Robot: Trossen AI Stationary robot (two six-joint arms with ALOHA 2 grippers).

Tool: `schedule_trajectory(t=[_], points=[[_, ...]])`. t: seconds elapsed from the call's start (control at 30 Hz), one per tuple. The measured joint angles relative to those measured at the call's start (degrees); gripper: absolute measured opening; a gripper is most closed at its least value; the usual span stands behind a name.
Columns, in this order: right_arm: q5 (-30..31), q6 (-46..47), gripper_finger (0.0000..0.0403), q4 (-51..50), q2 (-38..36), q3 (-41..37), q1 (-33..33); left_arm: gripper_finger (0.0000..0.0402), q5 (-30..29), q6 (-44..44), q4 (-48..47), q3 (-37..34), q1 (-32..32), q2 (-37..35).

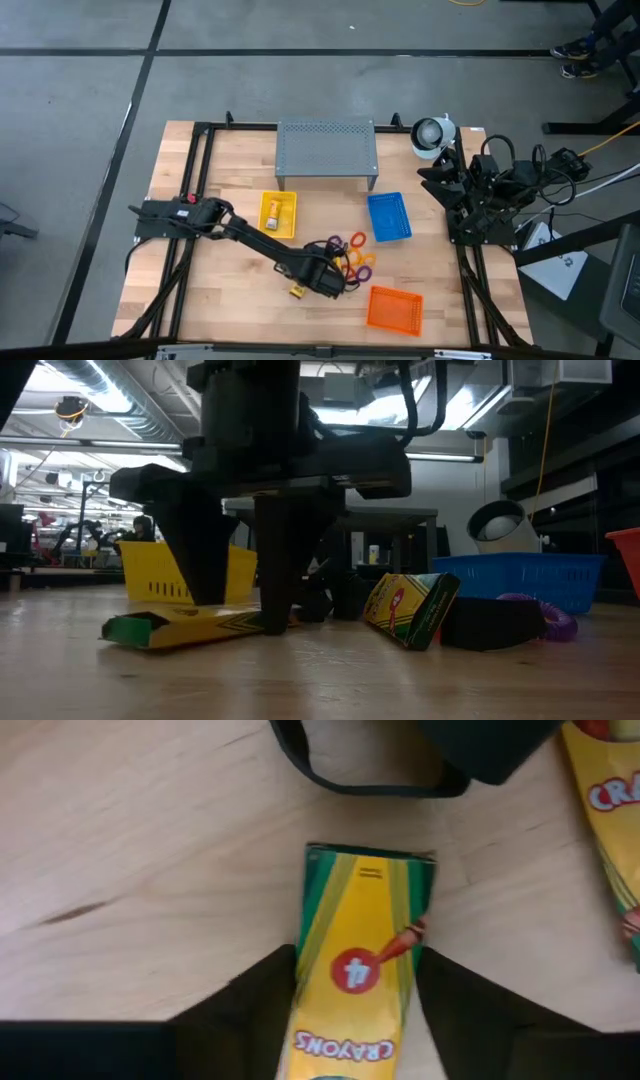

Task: Pick & Place Office Desk Supplies
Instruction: Put the yellow box of crayons into the yellow bin

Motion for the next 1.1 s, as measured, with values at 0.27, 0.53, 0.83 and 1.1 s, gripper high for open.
schedule_trajectory(t=[0.27, 0.53, 0.83, 1.1], points=[[0.0, 0.0, 0.0160, -0.5, 0.0, 0.0, 0.0, 0.0085, 0.1, -0.2, 1.6, -0.1, 0.1, 0.1], [0.0, 0.0, 0.0160, -0.5, 0.0, 0.0, 0.0, 0.0066, -0.4, -1.6, 2.9, -0.3, 0.2, -2.4], [0.0, -0.2, 0.0160, -0.5, 0.0, 0.0, 0.0, 0.0068, -5.6, -3.9, 3.3, -0.4, 0.4, -9.7], [0.0, -0.2, 0.0160, -0.5, 0.0, 0.0, 0.0, 0.0069, -17.5, -6.2, -4.7, -0.2, 2.1, -19.4]])
